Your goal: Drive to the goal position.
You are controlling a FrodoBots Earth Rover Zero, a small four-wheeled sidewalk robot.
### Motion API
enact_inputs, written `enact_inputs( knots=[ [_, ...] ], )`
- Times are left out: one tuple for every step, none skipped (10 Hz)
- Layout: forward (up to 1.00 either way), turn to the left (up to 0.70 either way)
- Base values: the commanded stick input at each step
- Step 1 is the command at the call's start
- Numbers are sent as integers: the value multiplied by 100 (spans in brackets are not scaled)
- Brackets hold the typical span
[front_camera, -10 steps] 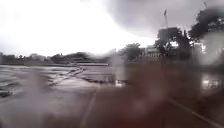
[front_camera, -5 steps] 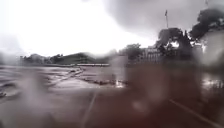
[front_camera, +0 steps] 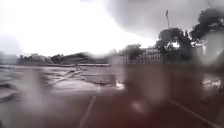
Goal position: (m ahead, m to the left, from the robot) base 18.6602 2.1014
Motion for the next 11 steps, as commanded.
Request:
enact_inputs(
  knots=[
    [45, 0],
    [45, 0],
    [45, 0],
    [45, 0],
    [45, 0],
    [45, 0],
    [45, 0],
    [45, 0],
    [45, 0],
    [45, 0],
    [45, 0]
  ],
)
